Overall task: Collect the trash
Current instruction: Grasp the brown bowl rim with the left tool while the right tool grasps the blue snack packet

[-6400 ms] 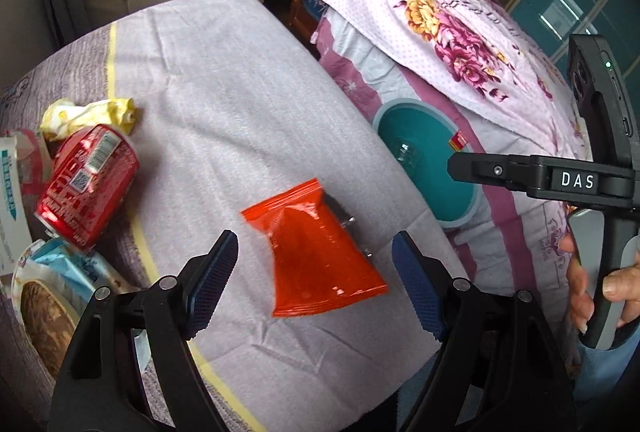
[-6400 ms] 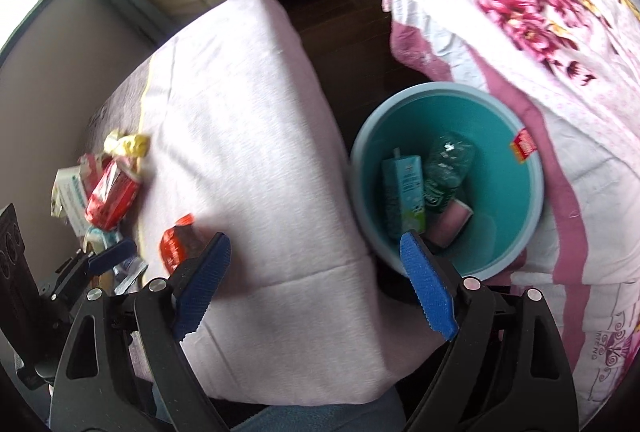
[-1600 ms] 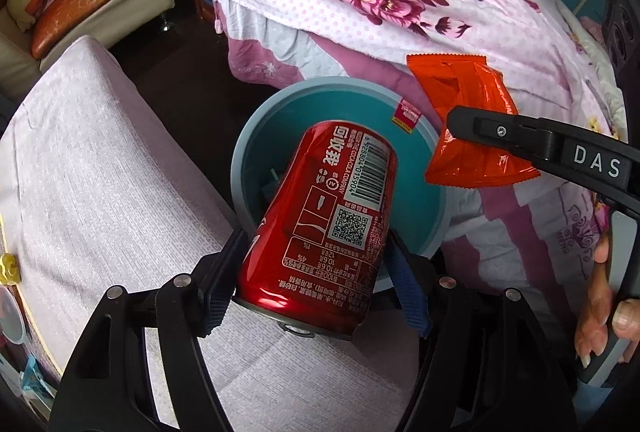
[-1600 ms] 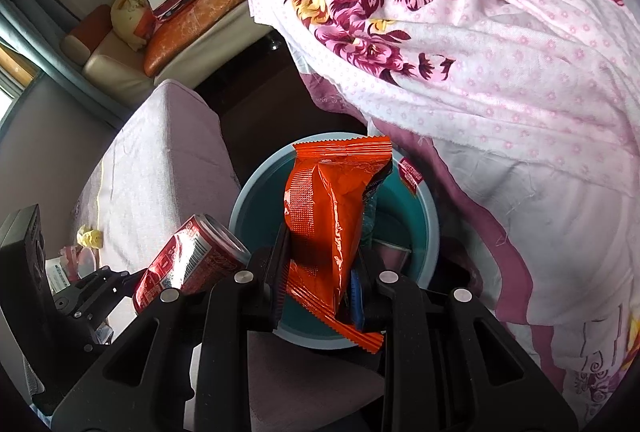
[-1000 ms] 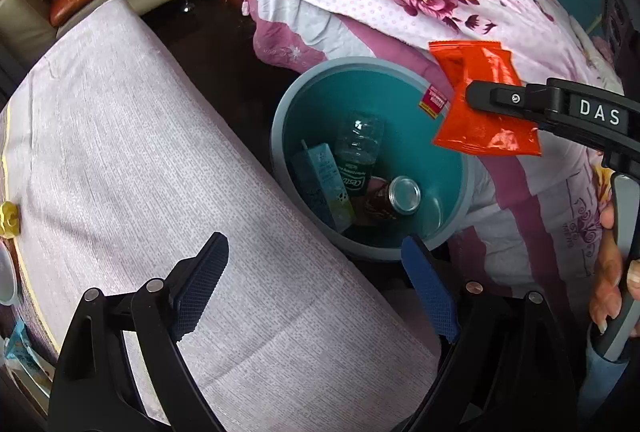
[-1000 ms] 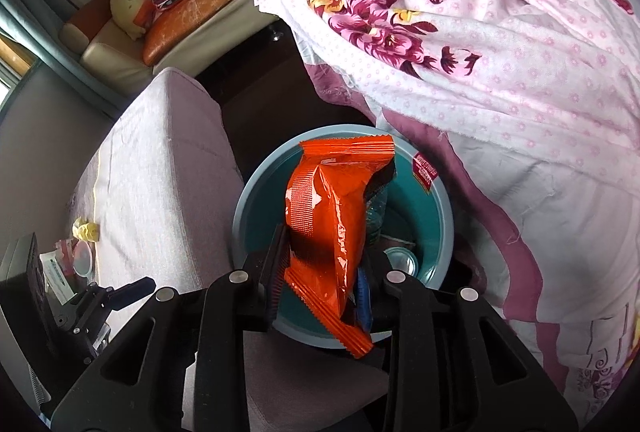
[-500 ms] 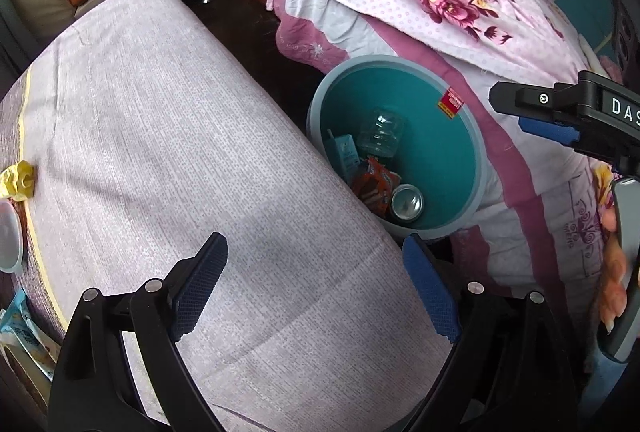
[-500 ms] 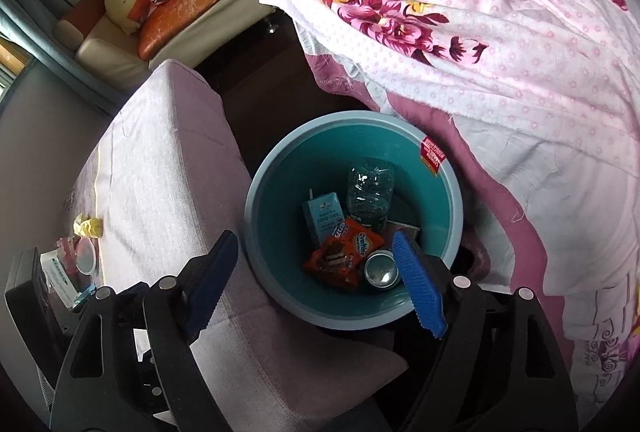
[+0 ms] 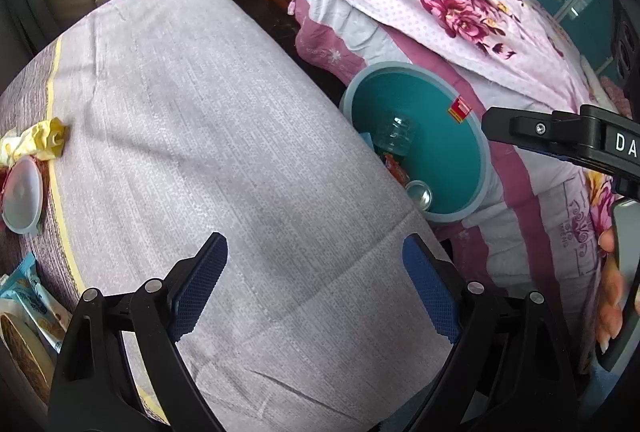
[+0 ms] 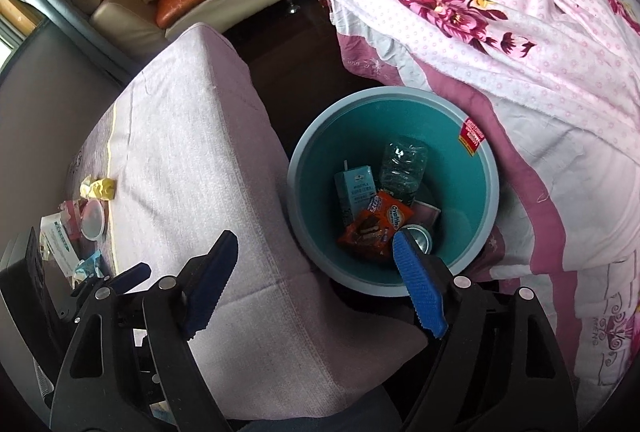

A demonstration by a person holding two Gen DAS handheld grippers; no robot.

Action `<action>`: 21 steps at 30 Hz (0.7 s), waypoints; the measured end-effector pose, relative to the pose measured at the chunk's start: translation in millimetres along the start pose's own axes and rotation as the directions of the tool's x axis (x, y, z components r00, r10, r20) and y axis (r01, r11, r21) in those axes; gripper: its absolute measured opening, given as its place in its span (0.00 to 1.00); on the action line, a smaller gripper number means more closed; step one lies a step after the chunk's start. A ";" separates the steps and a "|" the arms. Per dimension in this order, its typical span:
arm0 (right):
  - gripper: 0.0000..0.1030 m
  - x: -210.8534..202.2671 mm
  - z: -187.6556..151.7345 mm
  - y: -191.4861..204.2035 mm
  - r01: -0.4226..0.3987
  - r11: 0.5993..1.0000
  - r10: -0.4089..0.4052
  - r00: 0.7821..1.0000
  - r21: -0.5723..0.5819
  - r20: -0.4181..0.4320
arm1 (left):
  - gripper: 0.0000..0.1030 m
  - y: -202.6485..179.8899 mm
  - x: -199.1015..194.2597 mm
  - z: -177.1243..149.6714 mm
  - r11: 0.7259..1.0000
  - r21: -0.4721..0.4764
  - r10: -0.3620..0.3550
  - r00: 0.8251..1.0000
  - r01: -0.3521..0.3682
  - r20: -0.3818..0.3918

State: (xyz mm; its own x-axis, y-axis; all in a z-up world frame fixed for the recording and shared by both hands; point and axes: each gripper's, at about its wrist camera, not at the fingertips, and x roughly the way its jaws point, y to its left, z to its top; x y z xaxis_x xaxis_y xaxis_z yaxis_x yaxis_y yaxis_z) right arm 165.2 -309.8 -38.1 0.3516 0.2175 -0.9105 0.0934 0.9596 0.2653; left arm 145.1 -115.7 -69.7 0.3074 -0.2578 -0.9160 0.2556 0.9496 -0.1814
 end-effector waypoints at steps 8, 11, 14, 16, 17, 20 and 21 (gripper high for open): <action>0.74 6.3 -13.7 52.5 -0.014 0.995 0.010 0.999 -0.100 -0.034 | 0.87 34.6 -20.8 -22.4 0.999 -0.052 0.008 1.000 -0.007 0.028; 0.74 10.3 -20.0 75.1 -0.024 0.989 0.017 0.999 -0.144 -0.052 | 0.87 51.4 -30.0 -32.4 0.997 -0.077 0.016 0.999 -0.013 0.040; 0.74 13.7 -25.8 97.0 -0.037 0.982 0.025 0.997 -0.185 -0.069 | 0.87 69.1 -41.7 -42.3 0.994 -0.105 0.022 0.998 -0.016 0.058; 0.74 15.6 -29.9 111.3 -0.045 0.977 0.029 0.997 -0.210 -0.077 | 0.87 82.7 -50.8 -50.0 0.992 -0.126 0.028 0.997 -0.019 0.073; 0.74 16.5 -32.1 119.1 -0.048 0.974 0.031 0.996 -0.223 -0.081 | 0.87 90.0 -55.6 -54.4 0.990 -0.138 0.032 0.996 -0.021 0.080; 0.74 19.4 -39.0 140.4 -0.058 0.965 0.035 0.995 -0.255 -0.092 | 0.87 108.5 -67.3 -66.3 0.986 -0.166 0.050 0.994 -0.033 0.098; 0.74 20.8 -41.9 148.6 -0.061 0.961 0.036 0.995 -0.268 -0.098 | 0.87 116.3 -71.5 -71.2 0.983 -0.177 0.058 0.993 -0.039 0.102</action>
State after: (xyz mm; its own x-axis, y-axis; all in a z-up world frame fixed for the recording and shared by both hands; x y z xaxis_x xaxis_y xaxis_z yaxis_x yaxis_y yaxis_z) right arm 147.4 -155.2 -30.9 0.2617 0.2682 -0.9271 -0.1815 0.9571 0.2257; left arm 87.6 25.8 -50.7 0.4135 -0.2192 -0.8837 0.0767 0.9755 -0.2060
